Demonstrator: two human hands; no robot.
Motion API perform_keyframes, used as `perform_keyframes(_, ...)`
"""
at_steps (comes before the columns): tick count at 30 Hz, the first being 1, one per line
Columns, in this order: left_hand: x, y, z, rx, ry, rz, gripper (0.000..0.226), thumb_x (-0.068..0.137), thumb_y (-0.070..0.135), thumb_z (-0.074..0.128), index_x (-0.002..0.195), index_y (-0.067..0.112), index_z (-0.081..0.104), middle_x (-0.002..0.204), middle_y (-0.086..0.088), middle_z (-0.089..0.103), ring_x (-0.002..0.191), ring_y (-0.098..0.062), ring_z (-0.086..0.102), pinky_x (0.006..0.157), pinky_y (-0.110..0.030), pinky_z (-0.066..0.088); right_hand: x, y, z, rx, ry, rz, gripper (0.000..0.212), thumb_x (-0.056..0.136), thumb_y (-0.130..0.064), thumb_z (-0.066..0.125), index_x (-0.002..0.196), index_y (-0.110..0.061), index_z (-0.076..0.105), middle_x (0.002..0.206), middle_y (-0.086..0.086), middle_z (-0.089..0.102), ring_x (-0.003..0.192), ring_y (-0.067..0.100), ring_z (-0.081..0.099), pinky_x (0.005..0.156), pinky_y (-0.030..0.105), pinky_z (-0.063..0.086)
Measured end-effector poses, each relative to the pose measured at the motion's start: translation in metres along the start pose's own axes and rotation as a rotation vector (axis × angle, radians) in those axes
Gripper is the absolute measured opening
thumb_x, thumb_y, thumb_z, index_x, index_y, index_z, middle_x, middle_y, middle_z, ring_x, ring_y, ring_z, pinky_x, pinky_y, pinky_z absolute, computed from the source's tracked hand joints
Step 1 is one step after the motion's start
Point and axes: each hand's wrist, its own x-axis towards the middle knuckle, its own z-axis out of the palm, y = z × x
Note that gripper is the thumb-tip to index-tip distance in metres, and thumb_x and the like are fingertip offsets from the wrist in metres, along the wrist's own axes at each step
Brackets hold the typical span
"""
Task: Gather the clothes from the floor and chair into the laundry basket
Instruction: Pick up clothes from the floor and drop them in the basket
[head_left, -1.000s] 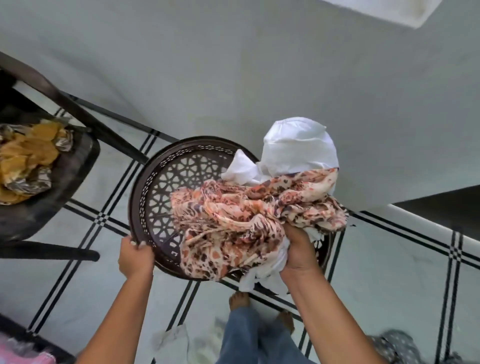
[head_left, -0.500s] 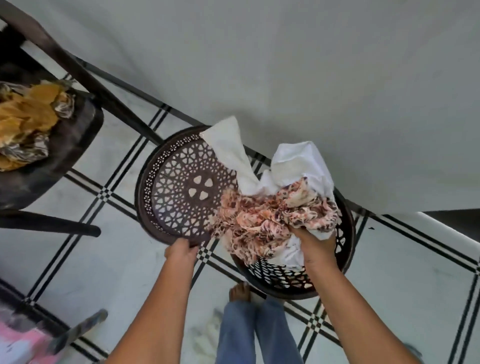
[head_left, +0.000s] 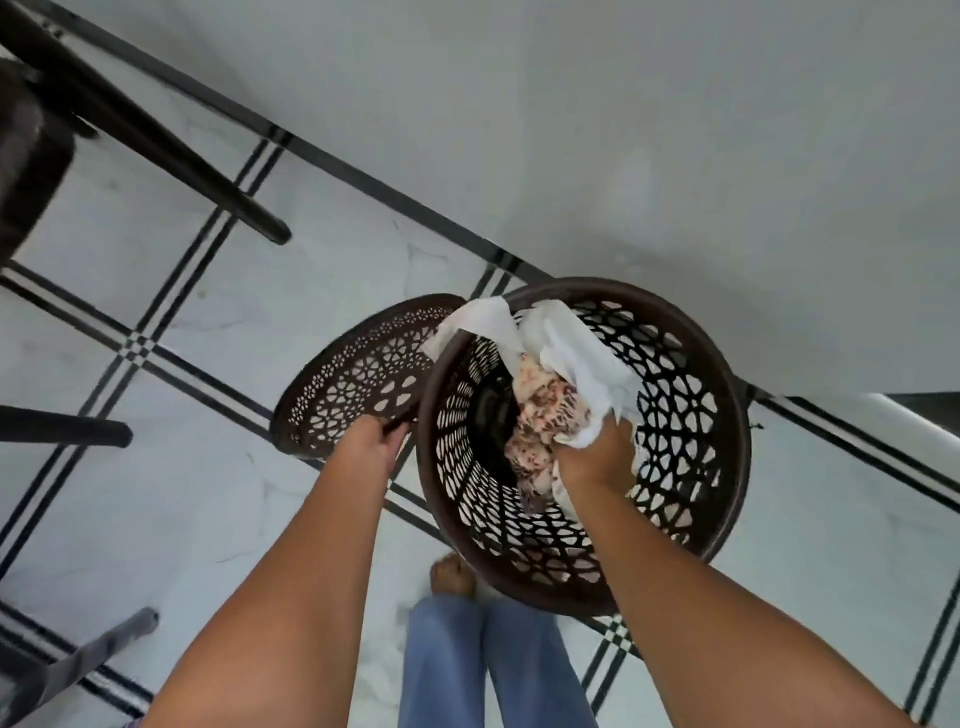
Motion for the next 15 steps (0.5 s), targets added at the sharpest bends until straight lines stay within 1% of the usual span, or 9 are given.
perform_keyframes(1, 0.006, -0.004, 0.003, 0.005, 0.021, -0.025, 0.041, 0.098, -0.002, 0.034, 0.139, -0.004, 0.043, 0.146, -0.015, 0.045, 0.132, -0.029, 0.048, 0.092, -0.031, 0.052, 0.006, -0.001, 0.004, -0.056, -0.029, -0.020, 0.090, 0.071, -0.034, 0.082, 0.146, -0.020, 0.034, 0.150, 0.004, 0.035, 0.135, 0.029, 0.039, 0.101, 0.053, 0.040)
perform_keyframes(3, 0.015, -0.014, 0.009, 0.021, 0.017, -0.050, 0.040, 0.100, 0.002, 0.031, 0.138, -0.003, 0.044, 0.136, -0.019, 0.055, 0.122, -0.029, 0.057, 0.097, -0.036, 0.049, 0.016, -0.002, 0.009, -0.204, -0.113, -0.059, 0.096, 0.072, -0.040, 0.080, 0.149, -0.024, 0.025, 0.153, 0.003, 0.028, 0.138, 0.029, 0.034, 0.101, 0.054, 0.039)
perform_keyframes(5, 0.002, -0.023, 0.016, 0.101, -0.039, -0.058, 0.037, 0.104, 0.014, 0.029, 0.130, 0.004, 0.052, 0.096, -0.023, 0.071, 0.086, -0.029, 0.071, 0.098, -0.041, 0.048, 0.024, 0.002, 0.011, -0.329, -0.237, -0.052, 0.099, 0.075, -0.038, 0.079, 0.151, -0.028, 0.016, 0.154, 0.004, 0.025, 0.138, 0.029, 0.032, 0.102, 0.052, 0.039)
perform_keyframes(6, -0.008, -0.026, 0.020, 0.144, -0.079, -0.085, 0.037, 0.104, 0.026, 0.029, 0.119, 0.009, 0.058, 0.074, -0.020, 0.073, 0.065, -0.028, 0.072, 0.090, -0.042, 0.050, 0.028, 0.006, 0.011, -0.347, -0.292, -0.029, 0.098, 0.075, -0.036, 0.078, 0.150, -0.029, 0.015, 0.152, 0.005, 0.027, 0.137, 0.030, 0.035, 0.103, 0.051, 0.041)
perform_keyframes(7, -0.019, -0.028, 0.022, 0.184, -0.131, -0.125, 0.045, 0.103, 0.039, 0.028, 0.108, 0.010, 0.063, 0.062, -0.017, 0.072, 0.054, -0.027, 0.070, 0.079, -0.045, 0.051, 0.031, 0.009, 0.011, -0.325, -0.332, -0.004, 0.096, 0.074, -0.033, 0.077, 0.149, -0.029, 0.018, 0.149, 0.007, 0.032, 0.134, 0.031, 0.040, 0.103, 0.050, 0.043)
perform_keyframes(9, -0.034, -0.032, 0.025, 0.275, -0.211, -0.149, 0.062, 0.096, 0.059, 0.029, 0.103, 0.010, 0.067, 0.073, -0.016, 0.075, 0.068, -0.029, 0.071, 0.068, -0.041, 0.052, 0.033, 0.010, 0.008, -0.219, -0.356, 0.013, 0.084, 0.073, -0.029, 0.076, 0.144, -0.024, 0.032, 0.141, 0.009, 0.043, 0.127, 0.031, 0.049, 0.100, 0.045, 0.047)
perform_keyframes(11, -0.042, -0.038, 0.024, 0.312, -0.210, -0.063, 0.069, 0.088, 0.068, 0.037, 0.115, 0.011, 0.065, 0.101, -0.017, 0.073, 0.092, -0.031, 0.068, 0.080, -0.042, 0.055, 0.032, 0.006, 0.004, -0.092, -0.272, -0.048, 0.062, 0.078, -0.025, 0.073, 0.134, -0.021, 0.047, 0.135, 0.009, 0.051, 0.119, 0.029, 0.056, 0.095, 0.036, 0.050)
perform_keyframes(13, -0.055, -0.042, 0.021, 0.388, -0.160, 0.114, 0.069, 0.084, 0.071, 0.044, 0.119, 0.015, 0.064, 0.110, -0.011, 0.070, 0.100, -0.029, 0.066, 0.094, -0.044, 0.052, 0.028, -0.006, -0.001, 0.022, -0.135, -0.164, 0.045, 0.084, -0.023, 0.069, 0.126, -0.020, 0.054, 0.132, 0.006, 0.053, 0.116, 0.026, 0.057, 0.084, 0.026, 0.045)
perform_keyframes(15, -0.065, -0.048, 0.018, 0.542, -0.152, 0.390, 0.057, 0.086, 0.064, 0.048, 0.116, 0.019, 0.065, 0.108, -0.003, 0.070, 0.101, -0.024, 0.066, 0.096, -0.041, 0.051, 0.024, -0.022, -0.003, 0.148, -0.065, -0.325, 0.040, 0.086, -0.025, 0.068, 0.123, -0.019, 0.056, 0.132, 0.003, 0.054, 0.119, 0.022, 0.054, 0.086, 0.024, 0.040)
